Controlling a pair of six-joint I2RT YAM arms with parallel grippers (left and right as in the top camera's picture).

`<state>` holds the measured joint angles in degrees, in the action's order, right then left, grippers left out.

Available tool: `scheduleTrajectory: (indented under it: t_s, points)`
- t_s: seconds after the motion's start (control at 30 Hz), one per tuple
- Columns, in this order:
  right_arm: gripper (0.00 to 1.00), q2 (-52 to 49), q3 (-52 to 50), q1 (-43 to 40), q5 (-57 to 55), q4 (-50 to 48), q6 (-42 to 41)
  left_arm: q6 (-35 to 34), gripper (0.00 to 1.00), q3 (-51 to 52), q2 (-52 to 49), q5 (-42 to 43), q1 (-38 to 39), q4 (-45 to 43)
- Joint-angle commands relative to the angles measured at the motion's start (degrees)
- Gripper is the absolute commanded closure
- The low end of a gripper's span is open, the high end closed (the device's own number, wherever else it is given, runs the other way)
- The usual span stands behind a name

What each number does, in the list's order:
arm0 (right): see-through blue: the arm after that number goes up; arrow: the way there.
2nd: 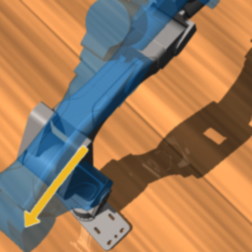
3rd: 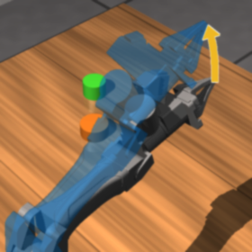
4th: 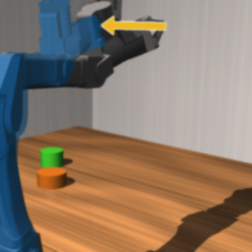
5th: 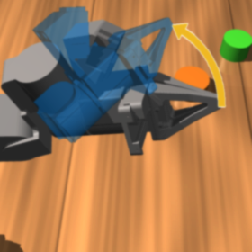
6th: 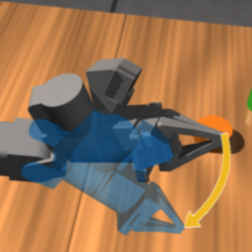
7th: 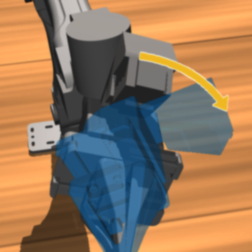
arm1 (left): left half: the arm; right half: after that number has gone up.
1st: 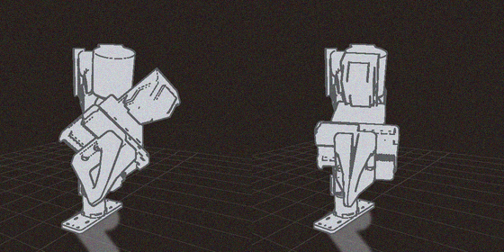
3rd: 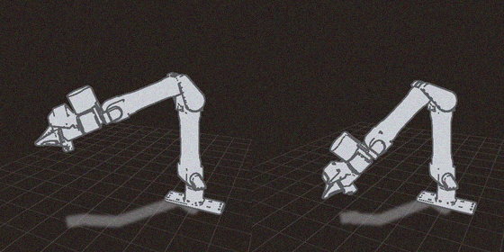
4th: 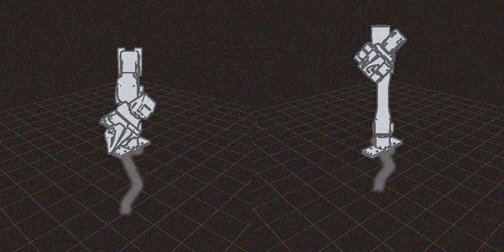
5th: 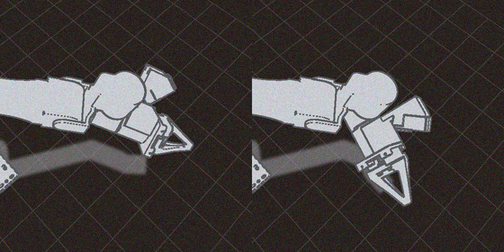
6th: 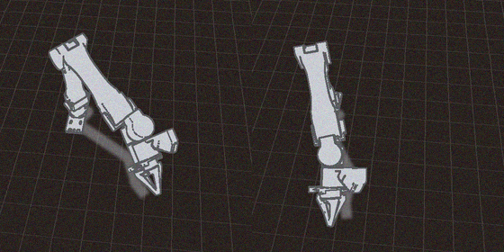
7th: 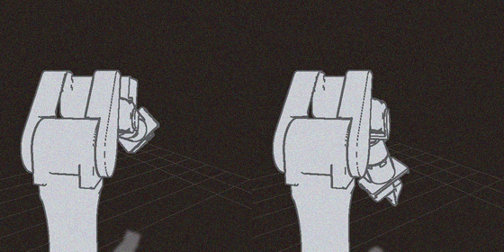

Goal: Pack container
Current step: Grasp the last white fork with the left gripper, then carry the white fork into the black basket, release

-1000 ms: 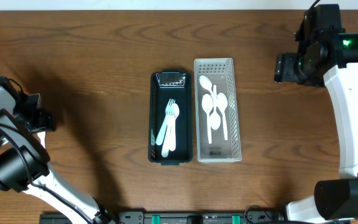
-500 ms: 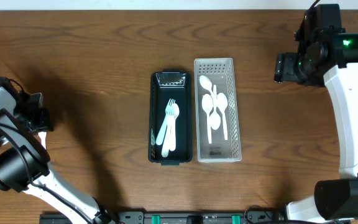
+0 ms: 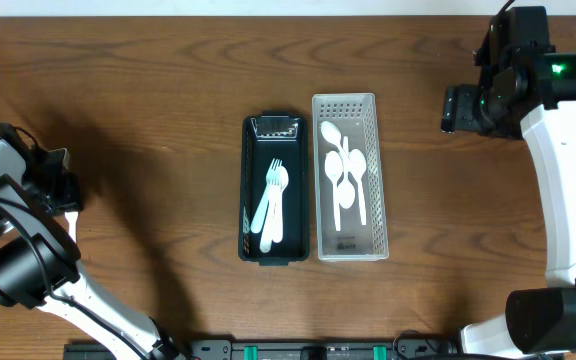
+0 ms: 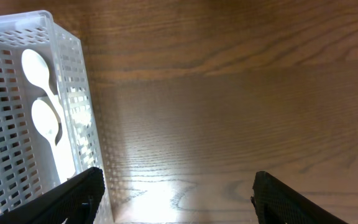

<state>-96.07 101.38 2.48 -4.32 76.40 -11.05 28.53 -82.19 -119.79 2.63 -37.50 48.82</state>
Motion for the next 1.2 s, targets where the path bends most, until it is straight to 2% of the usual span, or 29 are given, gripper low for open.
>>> scheduleTrajectory:
  t_s: [0.0, 0.23, 0.37, 0.47, 0.67, 0.9, 1.03, 1.17]
  points:
    - [0.20, 0.2, -0.3, 0.2, 0.0, -0.1, 0.8, -0.1, 0.70, 1.6, -1.4, -0.5, -0.2, -0.3]
    - [0.20, 0.2, -0.3, 0.2, -0.2, -0.1, 0.9, -0.1, 0.78, 1.6, -1.4, -0.5, -0.2, -0.5]
    - [0.20, 0.1, -0.3, 0.2, -0.2, -0.2, 0.9, -0.4, 0.88, 1.6, -1.4, -0.5, -0.1, -0.5]
    - [0.20, 0.1, -0.3, 0.2, -0.2, -0.2, 0.9, -3.9, 0.94, 0.8, -0.6, -0.5, 0.5, 0.0]
    - [0.20, 0.1, -0.3, 0.2, -0.2, -0.8, 0.9, -8.6, 0.94, -2.2, 5.6, -0.5, 4.8, 3.0]
    - [0.20, 0.1, -0.3, 0.2, -0.2, -3.3, 0.9, -16.9, 0.94, -2.5, 21.1, -0.5, 18.3, 4.9]
    - [0.20, 0.1, -0.3, 0.2, -0.2, -4.0, 0.9, -25.1, 0.94, -2.6, 29.8, -0.5, 30.1, 4.9]
    - [0.20, 0.1, -0.3, 0.2, -0.2, -4.2, 0.9, -34.7, 0.94, -2.6, 33.9, -0.5, 41.8, 4.6]
